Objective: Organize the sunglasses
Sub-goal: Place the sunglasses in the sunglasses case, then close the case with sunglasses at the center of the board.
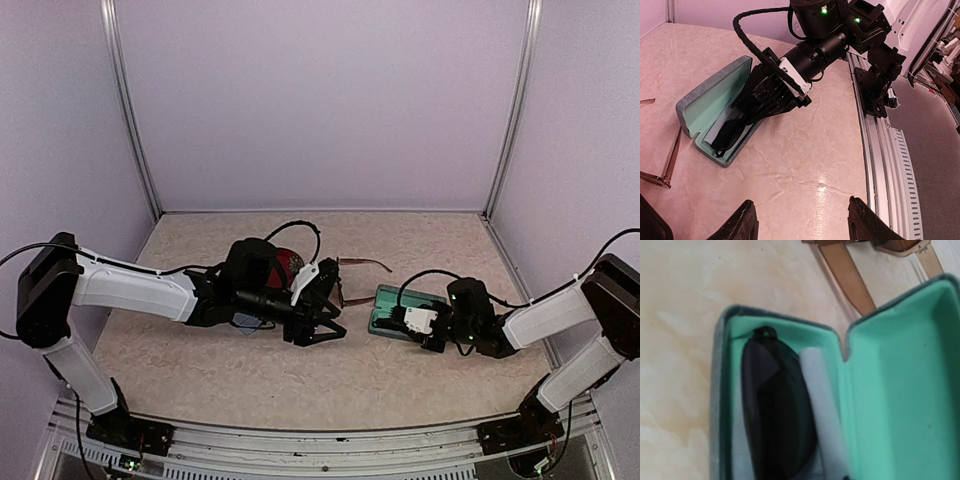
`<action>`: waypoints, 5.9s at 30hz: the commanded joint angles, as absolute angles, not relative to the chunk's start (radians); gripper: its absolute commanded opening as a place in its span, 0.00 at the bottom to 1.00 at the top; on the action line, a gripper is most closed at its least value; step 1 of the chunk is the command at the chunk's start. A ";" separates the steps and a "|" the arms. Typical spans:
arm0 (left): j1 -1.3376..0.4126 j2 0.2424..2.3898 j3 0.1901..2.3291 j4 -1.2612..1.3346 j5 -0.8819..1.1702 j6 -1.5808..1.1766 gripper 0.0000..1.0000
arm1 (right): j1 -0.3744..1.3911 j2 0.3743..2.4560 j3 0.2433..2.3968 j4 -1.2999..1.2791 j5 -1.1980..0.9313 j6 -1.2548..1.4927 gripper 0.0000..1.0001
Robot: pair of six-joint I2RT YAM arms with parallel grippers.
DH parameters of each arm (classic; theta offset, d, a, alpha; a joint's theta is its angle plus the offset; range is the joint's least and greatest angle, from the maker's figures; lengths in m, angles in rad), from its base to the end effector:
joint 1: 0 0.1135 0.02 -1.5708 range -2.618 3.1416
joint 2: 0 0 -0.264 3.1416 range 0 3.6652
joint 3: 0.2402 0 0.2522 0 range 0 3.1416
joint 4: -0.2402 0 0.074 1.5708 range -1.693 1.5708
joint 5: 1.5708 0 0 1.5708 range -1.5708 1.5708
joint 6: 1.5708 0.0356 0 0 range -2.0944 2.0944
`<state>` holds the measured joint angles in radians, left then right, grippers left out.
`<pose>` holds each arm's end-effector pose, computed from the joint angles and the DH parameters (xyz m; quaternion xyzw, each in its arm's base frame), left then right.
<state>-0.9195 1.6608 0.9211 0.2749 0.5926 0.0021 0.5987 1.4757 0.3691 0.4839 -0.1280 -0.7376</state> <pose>0.2010 -0.2965 0.2092 0.4993 0.6608 -0.4452 0.3404 0.2015 0.1430 0.1204 -0.5730 0.6789 0.0252 0.4584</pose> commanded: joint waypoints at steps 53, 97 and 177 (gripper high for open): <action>-0.941 1.704 0.942 0.290 0.485 -0.013 0.60 | 0.586 1.381 0.406 0.446 -0.192 -0.574 0.41; -1.033 2.023 1.186 0.237 0.075 -0.319 0.67 | 0.453 1.403 0.769 -0.093 -0.292 0.191 0.52; -1.072 2.206 1.311 0.278 0.067 -0.460 0.28 | 0.430 1.378 0.620 -0.024 -0.388 0.218 0.36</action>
<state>-1.0569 2.1841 1.2850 0.2714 0.0696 -0.4599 0.4107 1.3903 0.6624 0.0376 -0.3809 0.2039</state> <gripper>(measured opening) 0.280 0.363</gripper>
